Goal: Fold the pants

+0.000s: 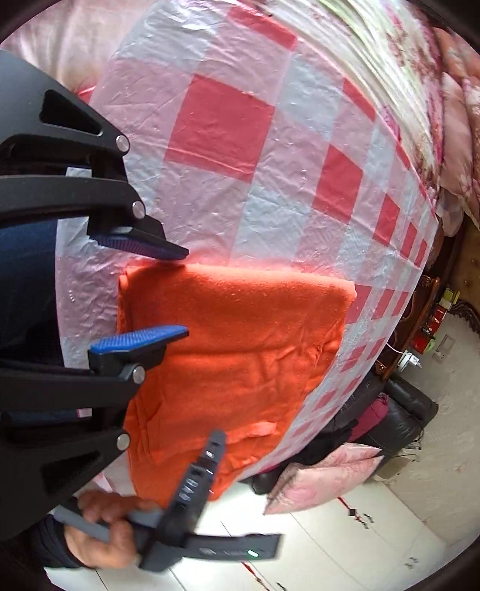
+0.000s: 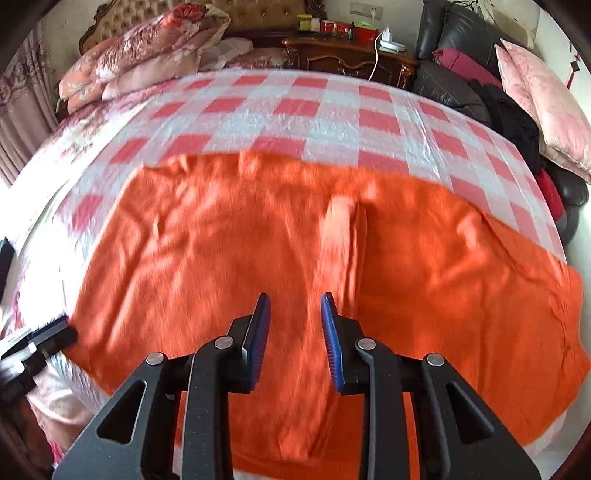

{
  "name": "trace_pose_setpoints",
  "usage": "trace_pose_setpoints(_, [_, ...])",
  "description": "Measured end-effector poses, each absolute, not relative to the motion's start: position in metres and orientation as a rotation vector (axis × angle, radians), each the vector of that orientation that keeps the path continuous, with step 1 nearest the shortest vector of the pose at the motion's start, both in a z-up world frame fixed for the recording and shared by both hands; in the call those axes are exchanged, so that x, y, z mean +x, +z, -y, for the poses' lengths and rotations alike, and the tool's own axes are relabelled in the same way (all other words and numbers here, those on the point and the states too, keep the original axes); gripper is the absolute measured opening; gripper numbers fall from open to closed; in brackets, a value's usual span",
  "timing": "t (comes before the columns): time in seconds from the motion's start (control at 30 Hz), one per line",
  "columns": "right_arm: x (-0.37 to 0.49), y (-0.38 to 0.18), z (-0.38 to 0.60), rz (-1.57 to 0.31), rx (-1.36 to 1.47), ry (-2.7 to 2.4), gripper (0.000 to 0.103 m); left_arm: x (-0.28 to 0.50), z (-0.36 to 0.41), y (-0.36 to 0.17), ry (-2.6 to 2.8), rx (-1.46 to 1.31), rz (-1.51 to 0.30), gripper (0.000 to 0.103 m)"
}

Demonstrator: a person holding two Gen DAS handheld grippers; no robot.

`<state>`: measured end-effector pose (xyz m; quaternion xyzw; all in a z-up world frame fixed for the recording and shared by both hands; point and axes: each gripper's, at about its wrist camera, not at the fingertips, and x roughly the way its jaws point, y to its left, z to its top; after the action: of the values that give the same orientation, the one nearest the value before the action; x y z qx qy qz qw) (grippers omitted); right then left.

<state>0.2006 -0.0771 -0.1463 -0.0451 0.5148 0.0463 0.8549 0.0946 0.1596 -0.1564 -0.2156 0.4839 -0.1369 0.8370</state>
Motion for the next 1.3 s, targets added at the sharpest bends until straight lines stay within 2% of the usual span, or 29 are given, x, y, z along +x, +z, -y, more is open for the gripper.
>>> trace_pose_setpoints(0.27, [0.187,-0.158,0.082,-1.079,-0.148,0.078,0.027,0.091,-0.183,-0.174,-0.362,-0.804,-1.042,0.038])
trace_pose_setpoints(0.5, [0.185,-0.159,0.08,-1.075,-0.166,0.062,0.032,0.088,-0.194,-0.186,-0.374,-0.986,-1.037,0.036])
trace_pose_setpoints(0.77, [0.185,-0.159,0.083,-1.078,-0.157,0.061,0.034,0.086,-0.191,-0.185,-0.372,-1.005,-1.018,0.036])
trace_pose_setpoints(1.1, [0.184,-0.16,0.083,-1.075,-0.16,0.056,0.039,0.098,-0.167,-0.171,-0.336,-0.865,-1.064,0.035])
trace_pose_setpoints(1.17, [0.184,-0.16,0.083,-1.076,-0.169,0.051,0.041,0.099,-0.162,-0.171,-0.317,-0.84,-1.072,0.024])
trace_pose_setpoints(1.23, [0.186,-0.159,0.084,-1.081,-0.183,0.047,0.048,0.098,-0.161,-0.173,-0.299,-0.84,-1.071,0.014])
trace_pose_setpoints(1.3, [0.19,-0.157,0.086,-1.104,-0.188,0.034,0.055,0.095,-0.16,-0.166,-0.292,-0.793,-1.047,0.013])
